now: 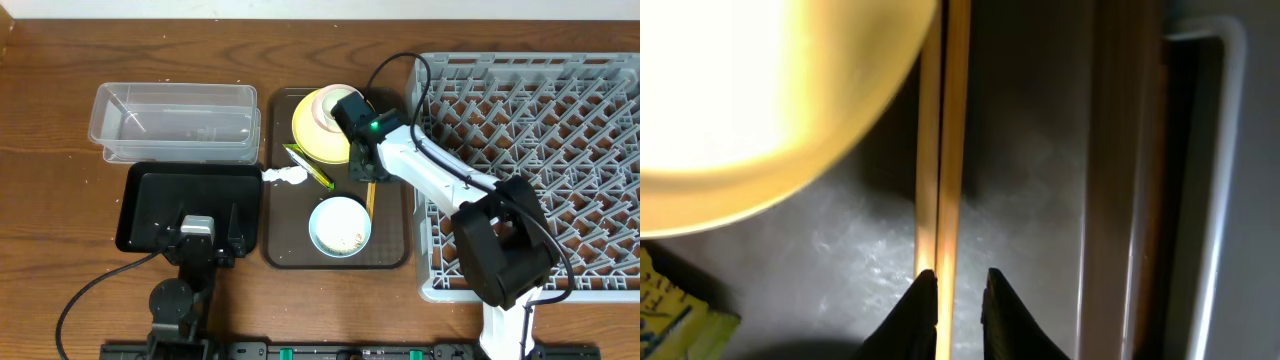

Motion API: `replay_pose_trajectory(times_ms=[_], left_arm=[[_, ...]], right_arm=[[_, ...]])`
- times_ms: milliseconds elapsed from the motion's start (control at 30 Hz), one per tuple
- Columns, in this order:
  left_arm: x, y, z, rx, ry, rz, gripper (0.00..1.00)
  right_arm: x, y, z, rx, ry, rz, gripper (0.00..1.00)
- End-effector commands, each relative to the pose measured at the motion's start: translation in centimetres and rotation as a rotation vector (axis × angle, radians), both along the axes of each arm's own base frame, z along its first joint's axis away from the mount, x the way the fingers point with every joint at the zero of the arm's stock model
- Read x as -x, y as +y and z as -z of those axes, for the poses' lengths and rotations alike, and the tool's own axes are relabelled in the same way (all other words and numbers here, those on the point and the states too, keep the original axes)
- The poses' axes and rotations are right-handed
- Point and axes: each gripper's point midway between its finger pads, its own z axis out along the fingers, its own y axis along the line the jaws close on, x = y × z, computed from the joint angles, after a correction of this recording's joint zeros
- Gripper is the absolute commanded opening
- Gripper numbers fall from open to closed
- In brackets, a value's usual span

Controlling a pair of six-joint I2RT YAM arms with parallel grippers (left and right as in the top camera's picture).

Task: Sort waste into correct bins and load items into the dishwasher rack
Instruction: 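Move the right gripper to the wooden chopsticks on the brown tray, then grasp one chopstick with the right gripper and lift it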

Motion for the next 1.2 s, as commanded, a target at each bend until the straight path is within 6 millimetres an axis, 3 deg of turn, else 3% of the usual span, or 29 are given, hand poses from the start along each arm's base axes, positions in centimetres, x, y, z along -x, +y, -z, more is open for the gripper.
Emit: replay_pose_trajectory(times_ms=[0, 767, 933, 1067, 1167], left_arm=[[0.1, 0.4, 1.7, -0.014, 0.05, -0.023, 0.9], [0.1, 0.4, 1.7, -0.015, 0.05, -0.023, 0.9], [0.1, 0.4, 1.7, -0.014, 0.05, -0.023, 0.9], [0.1, 0.4, 1.7, -0.015, 0.05, -0.023, 0.9], [0.1, 0.4, 1.7, -0.015, 0.05, -0.023, 0.9]], right_arm=[[0.5, -0.5, 1.1, 0.027, 0.004, 0.015, 0.15], [1.1, -0.9, 3.6, 0.019, -0.008, 0.018, 0.15], [2.0, -1.4, 3.9, 0.039, 0.022, 0.016, 0.01], [1.5, -1.5, 3.0, 0.032, 0.011, 0.024, 0.01], [0.8, -1.9, 0.7, 0.019, -0.011, 0.031, 0.01]])
